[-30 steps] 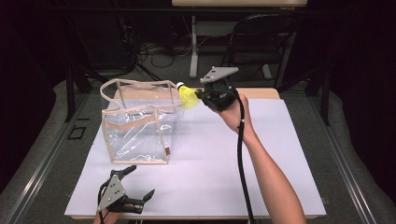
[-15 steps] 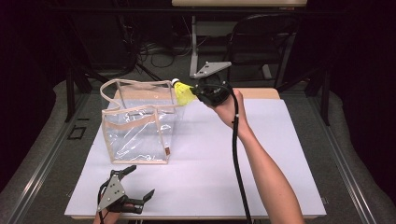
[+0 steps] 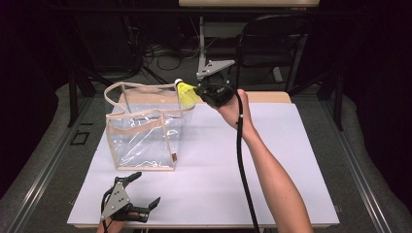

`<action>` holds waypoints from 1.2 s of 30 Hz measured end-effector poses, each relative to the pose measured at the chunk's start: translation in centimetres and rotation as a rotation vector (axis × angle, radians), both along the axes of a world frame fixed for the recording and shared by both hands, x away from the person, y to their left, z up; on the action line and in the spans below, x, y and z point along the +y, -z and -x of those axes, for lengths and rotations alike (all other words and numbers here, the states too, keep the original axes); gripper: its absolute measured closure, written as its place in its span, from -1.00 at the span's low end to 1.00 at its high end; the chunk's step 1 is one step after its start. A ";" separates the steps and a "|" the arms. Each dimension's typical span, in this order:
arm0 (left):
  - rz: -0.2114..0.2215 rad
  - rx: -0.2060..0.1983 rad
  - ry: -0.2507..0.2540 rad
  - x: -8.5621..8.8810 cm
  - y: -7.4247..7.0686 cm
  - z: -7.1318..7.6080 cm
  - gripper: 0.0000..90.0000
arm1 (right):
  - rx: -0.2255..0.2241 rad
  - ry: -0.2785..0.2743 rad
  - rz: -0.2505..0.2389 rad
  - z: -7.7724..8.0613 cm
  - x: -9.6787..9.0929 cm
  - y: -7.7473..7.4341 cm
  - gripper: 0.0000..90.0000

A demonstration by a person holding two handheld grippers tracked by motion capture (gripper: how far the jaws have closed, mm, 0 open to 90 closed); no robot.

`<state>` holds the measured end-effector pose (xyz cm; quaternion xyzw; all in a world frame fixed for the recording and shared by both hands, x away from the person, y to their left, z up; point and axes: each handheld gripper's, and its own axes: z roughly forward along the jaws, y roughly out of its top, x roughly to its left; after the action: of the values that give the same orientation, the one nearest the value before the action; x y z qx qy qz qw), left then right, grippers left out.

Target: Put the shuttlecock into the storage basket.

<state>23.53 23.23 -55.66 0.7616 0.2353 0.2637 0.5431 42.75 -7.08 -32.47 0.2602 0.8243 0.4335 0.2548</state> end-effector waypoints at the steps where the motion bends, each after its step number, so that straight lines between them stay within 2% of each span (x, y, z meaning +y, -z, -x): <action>1: -0.001 -0.001 0.000 0.0 0.0 0.0 -1.00 | 0.001 0.001 -0.002 -0.1 0.1 0.0 0.99; 11: 0.003 -0.001 0.000 0.0 0.0 0.0 -1.00 | 0.003 0.002 0.006 -0.5 0.8 -0.1 0.99; 36: 0.005 -0.001 0.000 0.0 0.0 0.0 -1.00 | 0.012 0.022 0.018 -1.7 2.7 1.2 0.98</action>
<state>23.50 23.24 -55.64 0.7600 0.2358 0.2636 0.5452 44.46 -4.33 -33.66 0.2693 0.8267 0.4220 0.2570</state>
